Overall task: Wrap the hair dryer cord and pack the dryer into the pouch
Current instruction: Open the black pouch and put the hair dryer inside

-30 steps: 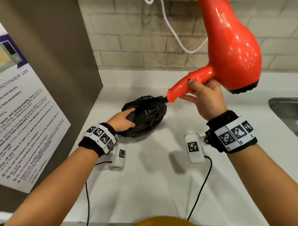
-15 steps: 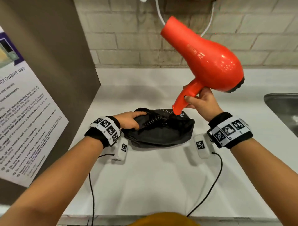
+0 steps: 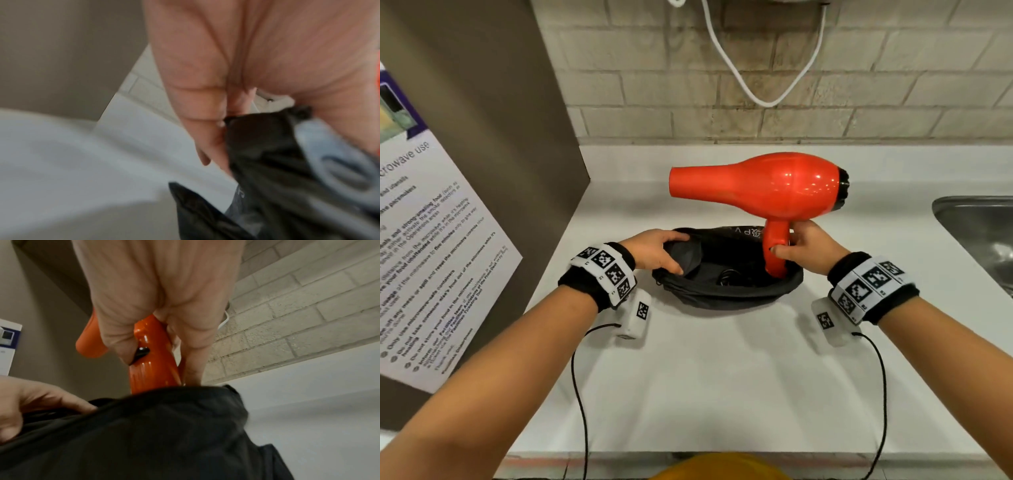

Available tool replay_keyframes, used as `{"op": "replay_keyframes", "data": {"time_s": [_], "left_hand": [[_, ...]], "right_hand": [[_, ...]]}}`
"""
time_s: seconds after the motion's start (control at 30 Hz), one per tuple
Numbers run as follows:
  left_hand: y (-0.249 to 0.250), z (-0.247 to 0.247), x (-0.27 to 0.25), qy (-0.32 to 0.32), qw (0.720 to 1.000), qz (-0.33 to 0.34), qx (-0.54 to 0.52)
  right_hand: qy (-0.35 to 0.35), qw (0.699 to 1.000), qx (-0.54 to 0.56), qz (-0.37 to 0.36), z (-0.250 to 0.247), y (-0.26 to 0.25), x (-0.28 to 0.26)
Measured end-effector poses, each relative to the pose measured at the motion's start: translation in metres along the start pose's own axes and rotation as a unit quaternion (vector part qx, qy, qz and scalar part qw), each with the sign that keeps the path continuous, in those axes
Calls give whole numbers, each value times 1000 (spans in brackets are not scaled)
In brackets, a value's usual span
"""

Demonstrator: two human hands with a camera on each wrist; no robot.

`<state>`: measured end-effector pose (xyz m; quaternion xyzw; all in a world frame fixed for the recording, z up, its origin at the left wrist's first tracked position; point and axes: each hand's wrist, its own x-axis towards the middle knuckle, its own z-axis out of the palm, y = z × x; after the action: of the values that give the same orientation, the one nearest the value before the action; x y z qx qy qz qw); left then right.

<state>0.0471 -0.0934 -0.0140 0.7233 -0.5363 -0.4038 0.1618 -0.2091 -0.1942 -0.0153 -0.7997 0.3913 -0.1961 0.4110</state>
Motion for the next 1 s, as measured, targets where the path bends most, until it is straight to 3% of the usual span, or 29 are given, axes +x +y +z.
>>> {"op": "replay_keyframes", "data": {"time_s": [0.13,0.2,0.3,0.37,0.43,0.5,0.63,0.73,0.87,1.0], "left_hand": [[3,-5,-5,24,993,-12,117],[3,-6,-8,28,992,-31,122],[1,-12,-2,65,997,-36,-24],[4,-17,2,115,986,-17,-118],[11,-22,3,167,974,-7,-152],[17,-25,3,179,972,8,-153],[31,-21,-4,150,985,69,-42],[40,-19,-7,197,974,103,54],[57,-28,-5,277,951,132,24],[74,-26,-15,292,923,248,-48]], "right_hand": [[0,999,-52,-1,-4,1,2],[-16,996,-82,1,-7,0,3],[-48,990,-135,6,-10,0,2],[-64,984,-169,6,-8,0,1],[-74,979,-192,8,-5,1,0],[-75,975,-211,15,-3,2,2],[-73,969,-237,24,-5,3,6],[-81,959,-271,14,-4,-4,8],[-85,941,-328,-29,4,-12,8],[-78,943,-322,-25,4,-15,12]]}}
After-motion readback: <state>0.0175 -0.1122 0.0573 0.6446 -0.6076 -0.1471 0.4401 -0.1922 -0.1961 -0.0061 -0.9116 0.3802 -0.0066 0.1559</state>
